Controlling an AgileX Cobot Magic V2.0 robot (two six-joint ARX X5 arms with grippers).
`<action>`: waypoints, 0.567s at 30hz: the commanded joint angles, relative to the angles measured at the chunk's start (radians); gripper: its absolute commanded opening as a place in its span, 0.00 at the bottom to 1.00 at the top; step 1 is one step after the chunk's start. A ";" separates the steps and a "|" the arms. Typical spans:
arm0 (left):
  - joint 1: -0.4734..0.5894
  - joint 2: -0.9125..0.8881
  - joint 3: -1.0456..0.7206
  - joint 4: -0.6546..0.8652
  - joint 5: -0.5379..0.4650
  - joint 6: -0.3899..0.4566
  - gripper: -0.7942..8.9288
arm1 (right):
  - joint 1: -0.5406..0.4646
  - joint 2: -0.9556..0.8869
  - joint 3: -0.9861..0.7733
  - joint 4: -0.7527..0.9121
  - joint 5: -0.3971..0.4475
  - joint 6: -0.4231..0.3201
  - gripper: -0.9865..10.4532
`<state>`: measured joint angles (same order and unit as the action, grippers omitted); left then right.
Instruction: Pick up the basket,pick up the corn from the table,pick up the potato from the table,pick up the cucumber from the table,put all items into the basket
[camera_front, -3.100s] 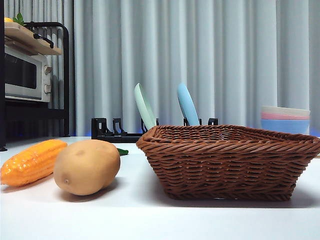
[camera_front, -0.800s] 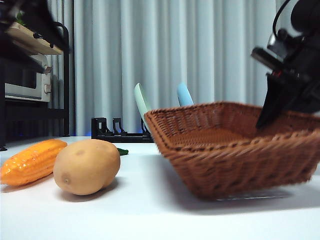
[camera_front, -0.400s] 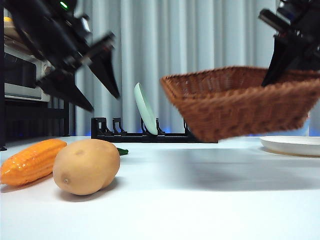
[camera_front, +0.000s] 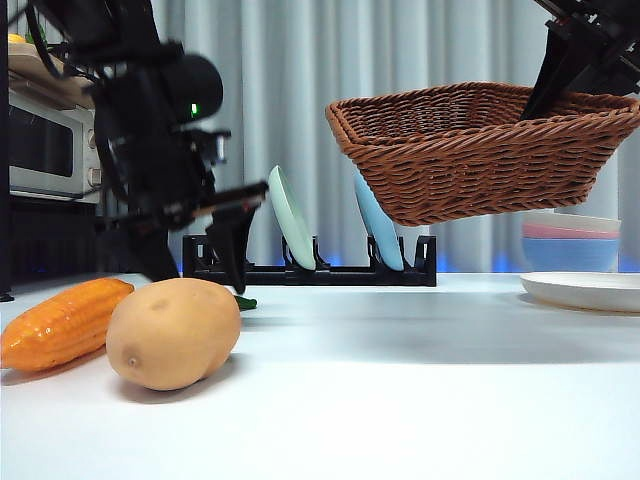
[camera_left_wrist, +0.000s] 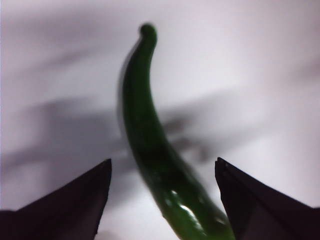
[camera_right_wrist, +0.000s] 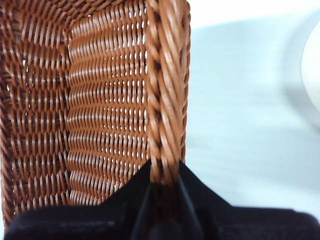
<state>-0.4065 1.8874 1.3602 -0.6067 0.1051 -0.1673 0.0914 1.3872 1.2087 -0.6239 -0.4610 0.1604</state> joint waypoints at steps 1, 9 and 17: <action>-0.002 0.033 -0.003 0.011 0.003 0.011 0.44 | 0.000 -0.008 0.008 0.010 -0.011 0.007 0.07; -0.005 0.043 -0.003 0.067 0.012 0.052 0.07 | 0.000 -0.008 0.008 0.010 -0.010 0.008 0.07; -0.005 -0.092 0.076 -0.024 0.029 0.088 0.07 | 0.000 -0.002 0.008 0.010 -0.005 0.029 0.07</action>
<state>-0.4072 1.8500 1.4151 -0.6430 0.1253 -0.1047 0.0914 1.3872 1.2091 -0.6285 -0.4564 0.1699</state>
